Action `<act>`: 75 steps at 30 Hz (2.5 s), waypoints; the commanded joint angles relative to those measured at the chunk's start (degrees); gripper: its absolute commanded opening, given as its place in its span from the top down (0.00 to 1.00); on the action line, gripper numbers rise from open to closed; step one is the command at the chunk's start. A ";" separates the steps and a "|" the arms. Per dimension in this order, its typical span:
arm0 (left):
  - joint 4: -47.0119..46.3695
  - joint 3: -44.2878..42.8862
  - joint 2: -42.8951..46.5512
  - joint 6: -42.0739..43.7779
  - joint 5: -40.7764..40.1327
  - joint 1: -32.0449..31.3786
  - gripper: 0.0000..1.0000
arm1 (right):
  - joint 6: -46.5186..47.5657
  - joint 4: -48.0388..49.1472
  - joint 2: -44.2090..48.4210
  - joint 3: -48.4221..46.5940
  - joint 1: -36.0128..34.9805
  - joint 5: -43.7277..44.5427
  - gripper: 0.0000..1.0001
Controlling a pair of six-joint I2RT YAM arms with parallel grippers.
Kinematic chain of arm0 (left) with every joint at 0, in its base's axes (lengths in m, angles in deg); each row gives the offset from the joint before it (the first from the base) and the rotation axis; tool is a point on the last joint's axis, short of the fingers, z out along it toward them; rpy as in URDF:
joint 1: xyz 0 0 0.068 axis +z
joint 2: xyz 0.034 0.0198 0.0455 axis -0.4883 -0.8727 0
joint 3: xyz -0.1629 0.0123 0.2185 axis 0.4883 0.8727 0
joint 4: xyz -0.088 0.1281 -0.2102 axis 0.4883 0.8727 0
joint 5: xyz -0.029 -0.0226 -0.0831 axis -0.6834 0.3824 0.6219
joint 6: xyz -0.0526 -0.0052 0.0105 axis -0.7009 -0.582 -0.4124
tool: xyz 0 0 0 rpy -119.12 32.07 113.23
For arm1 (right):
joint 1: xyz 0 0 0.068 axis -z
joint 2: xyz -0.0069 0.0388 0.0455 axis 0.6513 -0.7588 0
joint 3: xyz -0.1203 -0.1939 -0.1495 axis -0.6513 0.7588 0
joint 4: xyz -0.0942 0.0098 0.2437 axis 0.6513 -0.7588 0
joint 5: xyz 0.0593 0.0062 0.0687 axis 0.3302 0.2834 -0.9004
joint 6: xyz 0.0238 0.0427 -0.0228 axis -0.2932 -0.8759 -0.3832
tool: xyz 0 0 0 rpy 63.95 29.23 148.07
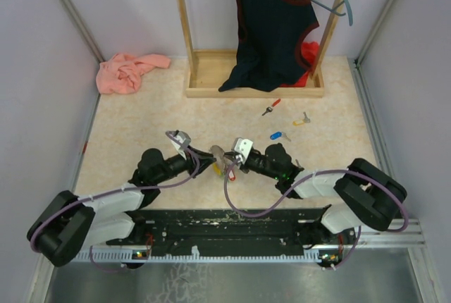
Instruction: Put the keys on the keyring
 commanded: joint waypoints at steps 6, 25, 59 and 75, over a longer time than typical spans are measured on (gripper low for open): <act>-16.41 0.61 -9.31 2.97 11.51 1.03 0.73 | -0.43 2.23 2.57 -3.48 -0.03 -2.17 1.00; -18.95 -1.94 -14.73 14.09 13.29 1.16 0.75 | -0.03 0.64 4.11 -3.81 -0.03 -3.34 1.00; -12.38 -4.04 -16.52 19.34 10.71 1.16 0.88 | -0.60 -0.76 6.59 -4.22 -0.07 -3.72 1.00; -5.85 -3.59 -10.95 25.16 8.70 1.15 0.99 | -3.09 -14.09 14.95 -5.80 -0.07 -0.62 0.80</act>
